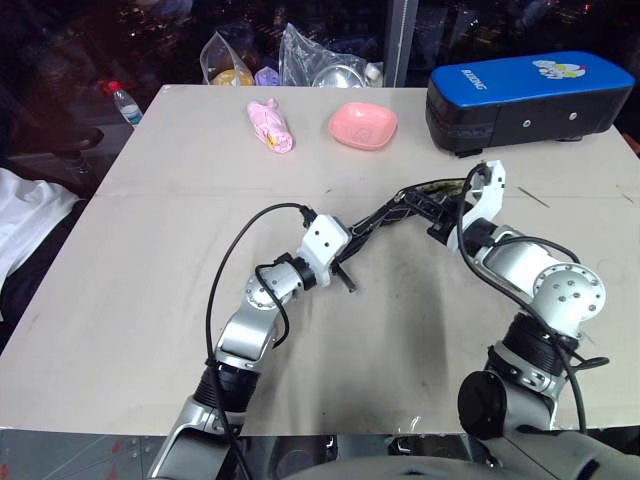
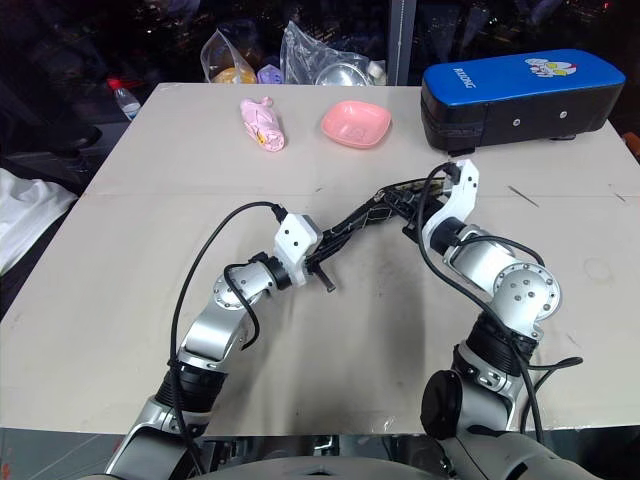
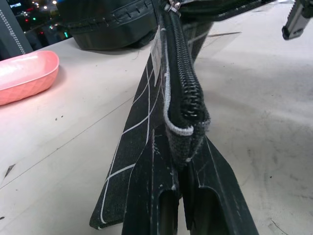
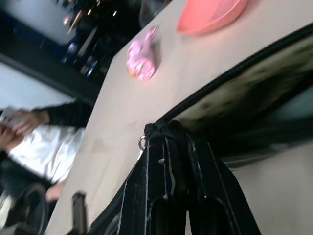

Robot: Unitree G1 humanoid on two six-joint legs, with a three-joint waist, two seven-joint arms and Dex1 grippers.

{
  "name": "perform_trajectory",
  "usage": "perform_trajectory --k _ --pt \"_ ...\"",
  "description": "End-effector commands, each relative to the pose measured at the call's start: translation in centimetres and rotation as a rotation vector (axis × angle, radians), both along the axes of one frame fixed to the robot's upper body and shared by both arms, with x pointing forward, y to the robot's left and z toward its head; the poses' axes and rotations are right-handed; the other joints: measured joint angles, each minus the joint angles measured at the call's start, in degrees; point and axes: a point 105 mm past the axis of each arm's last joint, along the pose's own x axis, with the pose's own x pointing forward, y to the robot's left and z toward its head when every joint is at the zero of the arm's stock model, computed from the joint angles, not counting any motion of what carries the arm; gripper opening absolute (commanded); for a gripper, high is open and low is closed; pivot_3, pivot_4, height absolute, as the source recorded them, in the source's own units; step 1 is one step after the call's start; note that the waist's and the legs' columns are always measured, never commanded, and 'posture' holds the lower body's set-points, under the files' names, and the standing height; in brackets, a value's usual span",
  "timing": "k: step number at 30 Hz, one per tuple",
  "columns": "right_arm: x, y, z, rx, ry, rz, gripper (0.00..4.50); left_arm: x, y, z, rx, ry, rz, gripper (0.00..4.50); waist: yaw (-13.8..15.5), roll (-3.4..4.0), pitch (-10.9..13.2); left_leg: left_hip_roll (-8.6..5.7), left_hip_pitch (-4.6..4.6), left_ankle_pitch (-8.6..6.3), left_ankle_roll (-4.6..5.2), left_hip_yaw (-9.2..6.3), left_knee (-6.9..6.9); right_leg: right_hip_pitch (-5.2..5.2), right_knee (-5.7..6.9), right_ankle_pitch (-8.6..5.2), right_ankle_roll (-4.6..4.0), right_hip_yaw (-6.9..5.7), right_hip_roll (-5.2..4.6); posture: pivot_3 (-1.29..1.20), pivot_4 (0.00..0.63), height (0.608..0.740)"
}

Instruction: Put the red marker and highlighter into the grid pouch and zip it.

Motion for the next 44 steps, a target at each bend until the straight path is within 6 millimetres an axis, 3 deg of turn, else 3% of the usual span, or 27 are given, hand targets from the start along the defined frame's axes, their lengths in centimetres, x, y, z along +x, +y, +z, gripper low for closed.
perform_trajectory --k 1,9,15,20,21,22,26,29,33,39,44 --pt "0.7 -2.9 2.2 0.014 -0.094 -0.135 0.04 0.3 0.8 0.0 0.001 -0.007 0.036 0.0 0.0 0.0 0.0 0.0 0.0 0.0 0.0 0.01 -0.01 0.0 0.0 0.0 0.0 0.0 0.0 0.0 0.15 0.74" --pt "1.7 -6.7 2.6 -0.013 -0.109 -0.305 0.04 0.8 1.5 -0.2 0.012 -0.021 0.083 0.0 -0.03 0.01 0.01 0.0 0.05 0.01 -0.02 0.05 -0.18 -0.01 -0.1 0.0 0.0 0.04 0.01 0.0 0.15 0.74" --pt "2.3 -8.8 1.7 -0.074 -0.094 -0.427 0.04 1.5 2.3 -0.3 0.031 -0.042 0.135 0.0 -0.04 0.01 0.01 0.0 0.05 0.01 -0.02 0.09 -0.19 -0.01 -0.13 0.0 0.01 0.06 0.01 0.0 0.15 0.74" --pt "1.6 -9.1 0.0 -0.274 -0.134 -0.336 0.04 1.6 3.6 -0.5 0.032 -0.036 0.159 0.0 0.08 0.02 0.01 0.0 0.04 0.01 -0.02 0.11 -0.23 -0.01 -0.24 0.0 0.01 0.06 0.0 0.0 0.15 0.74" --pt "1.5 -9.6 -0.5 -0.316 -0.134 -0.328 0.66 1.5 3.8 -0.6 0.041 -0.033 0.154 0.67 0.07 0.02 0.01 0.0 0.04 0.01 -0.02 0.13 -0.24 0.0 -0.29 0.0 0.01 0.08 0.0 0.0 0.15 0.74" --pt "1.4 -10.0 -0.9 -0.353 -0.135 -0.32 0.96 1.3 4.0 -0.8 0.05 -0.032 0.15 0.93 0.07 0.02 0.01 0.0 0.04 0.01 -0.02 0.14 -0.25 0.0 -0.33 0.0 0.02 0.09 0.0 0.0 0.15 0.74" --pt "1.0 -11.5 -1.7 -0.465 -0.171 -0.289 2.91 1.1 5.5 -0.9 0.044 -0.022 0.194 2.87 0.07 0.02 0.01 0.02 0.03 0.01 -0.02 0.19 -0.31 -0.01 -0.47 0.01 0.02 0.11 0.01 0.0 0.15 0.74" --pt "0.2 -12.7 -2.7 -0.699 -0.285 -0.158 4.41 -0.3 7.2 -1.6 0.008 0.027 0.208 4.34 0.08 0.02 0.01 0.01 0.04 0.01 -0.01 0.19 -0.32 0.0 -0.49 0.0 0.03 0.11 0.01 0.0 0.15 0.74" --pt "-1.9 -13.3 -5.2 -0.876 -0.368 0.126 4.46 -3.8 7.6 -2.8 -0.033 0.141 0.128 4.43 0.07 0.01 0.02 0.02 0.05 -0.01 0.01 0.25 -0.36 0.0 -0.59 -0.01 0.04 0.16 -0.01 0.0 0.15 0.74" --pt "-5.0 -14.2 -7.8 -0.826 -0.397 0.39 4.46 -7.8 8.2 -3.9 -0.053 0.265 0.102 4.43 0.13 0.01 0.02 0.05 0.17 -0.01 0.02 0.2 -0.27 0.09 -0.5 0.0 0.02 0.14 0.0 0.0 0.15 0.74" --pt "-6.8 -14.7 -8.7 -0.734 -0.437 0.458 4.46 -9.4 8.5 -4.5 -0.033 0.297 0.109 4.43 0.29 0.01 0.02 0.03 0.19 -0.04 0.08 0.16 -0.22 0.16 -0.51 0.0 0.0 0.16 -0.02 0.0 0.15 0.74"
